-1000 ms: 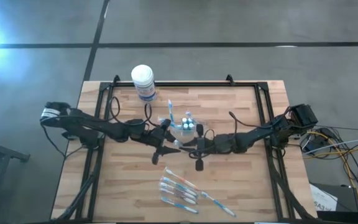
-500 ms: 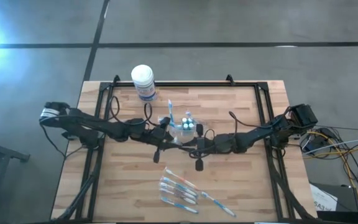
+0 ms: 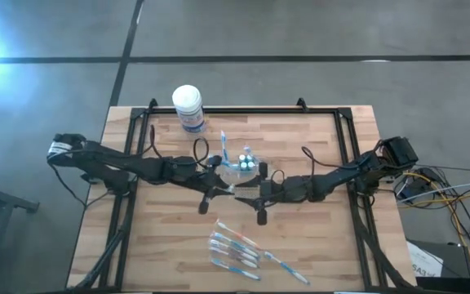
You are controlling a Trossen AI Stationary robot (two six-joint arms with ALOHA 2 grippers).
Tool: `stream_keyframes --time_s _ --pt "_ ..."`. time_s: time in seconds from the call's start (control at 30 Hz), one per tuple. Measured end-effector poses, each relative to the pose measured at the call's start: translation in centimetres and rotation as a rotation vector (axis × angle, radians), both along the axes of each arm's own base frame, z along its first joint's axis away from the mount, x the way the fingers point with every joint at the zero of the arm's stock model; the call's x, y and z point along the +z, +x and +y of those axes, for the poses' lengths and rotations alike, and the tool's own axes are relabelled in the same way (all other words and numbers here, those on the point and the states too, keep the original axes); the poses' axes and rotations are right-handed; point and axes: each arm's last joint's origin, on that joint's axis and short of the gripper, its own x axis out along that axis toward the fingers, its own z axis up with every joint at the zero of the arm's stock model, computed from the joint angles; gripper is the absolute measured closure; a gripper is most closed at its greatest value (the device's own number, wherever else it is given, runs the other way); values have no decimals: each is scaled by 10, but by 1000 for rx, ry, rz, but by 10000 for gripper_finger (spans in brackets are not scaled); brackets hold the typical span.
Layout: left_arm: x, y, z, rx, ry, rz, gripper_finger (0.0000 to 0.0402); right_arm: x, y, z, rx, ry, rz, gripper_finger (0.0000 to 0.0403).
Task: Pick & Place toothbrushing station
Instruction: Put the blue toothbrush in the transparent organizer
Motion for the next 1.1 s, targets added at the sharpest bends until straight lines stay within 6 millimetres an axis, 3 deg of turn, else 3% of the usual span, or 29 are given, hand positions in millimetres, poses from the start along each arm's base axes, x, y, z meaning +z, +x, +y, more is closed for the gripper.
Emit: stream_keyframes --time_s 0.2,0.4,0.7,0.87,1.1 --pt "0 -4 2 59 40 38 381 11 -4 -1 -23 12 -40 191" --pt "0 -2 0 54 31 31 381 2 1 -2 -30 40 -33 188" --pt "0 -2 -1 50 31 21 381 13 11 -5 -52 55 -87 190" --pt "0 -2 -1 49 35 21 381 8 17 -8 -65 52 -69 223" --pt "-1 -2 -1 49 35 23 381 4 29 -6 -63 22 -46 310"
